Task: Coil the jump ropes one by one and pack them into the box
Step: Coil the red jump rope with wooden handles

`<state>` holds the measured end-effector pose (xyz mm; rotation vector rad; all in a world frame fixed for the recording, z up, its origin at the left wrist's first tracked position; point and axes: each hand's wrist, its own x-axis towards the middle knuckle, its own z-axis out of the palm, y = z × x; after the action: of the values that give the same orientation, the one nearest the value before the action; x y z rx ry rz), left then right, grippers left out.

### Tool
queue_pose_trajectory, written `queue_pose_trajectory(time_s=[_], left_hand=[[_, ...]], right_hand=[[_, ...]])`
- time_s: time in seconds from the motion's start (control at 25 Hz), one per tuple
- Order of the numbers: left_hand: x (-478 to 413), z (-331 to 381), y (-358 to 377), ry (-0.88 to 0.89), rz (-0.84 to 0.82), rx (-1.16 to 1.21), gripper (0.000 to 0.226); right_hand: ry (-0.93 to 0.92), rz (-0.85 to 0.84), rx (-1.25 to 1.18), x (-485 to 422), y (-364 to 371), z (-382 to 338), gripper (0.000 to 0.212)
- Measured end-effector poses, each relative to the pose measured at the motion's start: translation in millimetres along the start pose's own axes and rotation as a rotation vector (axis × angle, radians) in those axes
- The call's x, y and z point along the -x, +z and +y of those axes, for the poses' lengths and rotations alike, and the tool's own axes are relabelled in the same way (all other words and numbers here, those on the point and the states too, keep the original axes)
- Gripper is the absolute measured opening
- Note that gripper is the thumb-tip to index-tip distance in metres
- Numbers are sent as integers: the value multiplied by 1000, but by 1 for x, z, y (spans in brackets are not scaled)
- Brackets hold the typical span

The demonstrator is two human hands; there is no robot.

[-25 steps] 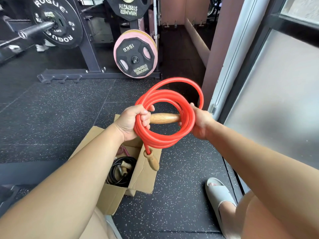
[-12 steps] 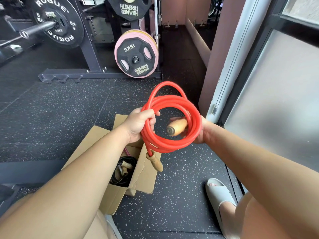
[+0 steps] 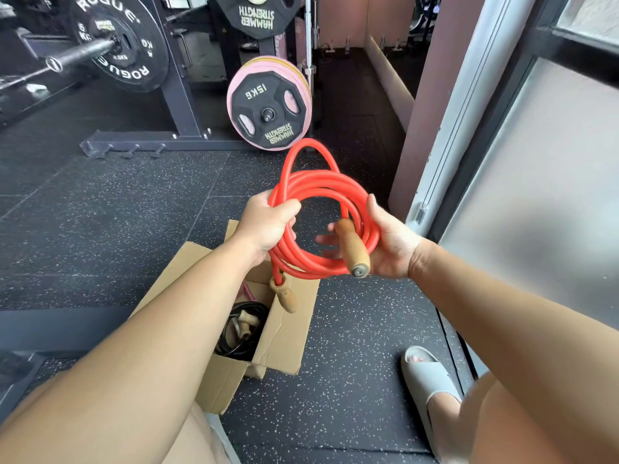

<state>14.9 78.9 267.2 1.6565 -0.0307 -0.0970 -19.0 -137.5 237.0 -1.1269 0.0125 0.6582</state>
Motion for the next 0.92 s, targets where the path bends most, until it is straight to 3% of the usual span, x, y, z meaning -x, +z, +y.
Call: queue_pose_trajectory(time_s=[0.16, 0.28, 0.4, 0.52, 0.64, 0.76, 0.92], left_hand=[[5, -3, -2, 113, 95, -165, 9], [7, -6, 1, 143, 122, -240, 13], [6, -5, 3, 130, 149, -253, 13], [5, -7, 3, 118, 177, -270, 11], [3, -8, 2, 108, 177, -275, 9], [1, -11, -1, 110, 170, -296, 5], [-3, -13, -2, 121, 165, -376, 5]], right_hand=[[80, 180, 246, -3, 3, -1, 63], [-8, 288, 101, -7, 11, 5, 27], [-36, 242, 12, -6, 18, 1, 10], [21, 274, 79, -3, 21, -6, 19], [58, 284, 212, -1, 21, -8, 11], [162, 235, 255, 2, 19, -7, 20], [92, 295, 414, 1, 18, -7, 41]])
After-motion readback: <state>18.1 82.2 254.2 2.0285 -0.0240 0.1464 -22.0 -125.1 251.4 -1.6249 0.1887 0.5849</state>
